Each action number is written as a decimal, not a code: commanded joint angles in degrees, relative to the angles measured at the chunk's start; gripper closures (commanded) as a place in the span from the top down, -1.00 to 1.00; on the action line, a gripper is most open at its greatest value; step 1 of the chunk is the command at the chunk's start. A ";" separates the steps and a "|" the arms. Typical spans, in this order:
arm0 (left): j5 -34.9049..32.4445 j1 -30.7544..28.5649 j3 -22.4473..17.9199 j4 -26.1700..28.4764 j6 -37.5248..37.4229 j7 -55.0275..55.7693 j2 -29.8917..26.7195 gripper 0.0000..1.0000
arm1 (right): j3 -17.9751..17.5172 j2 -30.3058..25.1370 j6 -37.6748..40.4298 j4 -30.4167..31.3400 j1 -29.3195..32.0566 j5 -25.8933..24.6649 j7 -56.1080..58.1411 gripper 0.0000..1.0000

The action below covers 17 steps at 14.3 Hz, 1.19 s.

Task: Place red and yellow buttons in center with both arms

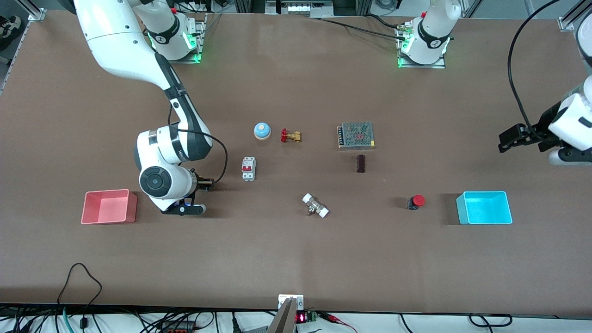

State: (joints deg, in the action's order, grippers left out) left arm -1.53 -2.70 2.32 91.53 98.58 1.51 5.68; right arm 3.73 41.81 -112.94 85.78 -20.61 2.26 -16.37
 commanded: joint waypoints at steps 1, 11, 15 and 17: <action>0.21 -0.20 0.14 1.72 -1.28 -1.43 -2.87 1.00 | 0.32 -0.59 0.17 0.44 -0.40 0.55 -1.03 1.00; 2.14 -0.46 0.05 2.86 -2.17 -3.80 -5.24 1.00 | 2.42 -16.12 5.08 -0.44 2.05 0.11 0.11 1.00; 2.41 -0.46 -0.03 3.30 -1.64 -3.80 -5.68 1.00 | 6.37 -21.67 10.62 -2.89 3.47 0.54 0.55 1.00; 2.41 -0.46 0.05 3.30 -1.55 -3.80 -5.60 1.00 | 7.52 -23.34 12.65 -3.78 4.25 0.20 0.55 1.00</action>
State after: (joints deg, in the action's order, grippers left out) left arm -0.05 -2.75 2.32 92.99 96.23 -0.75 1.78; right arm 10.64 19.86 -102.41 82.83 -16.94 2.24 -16.25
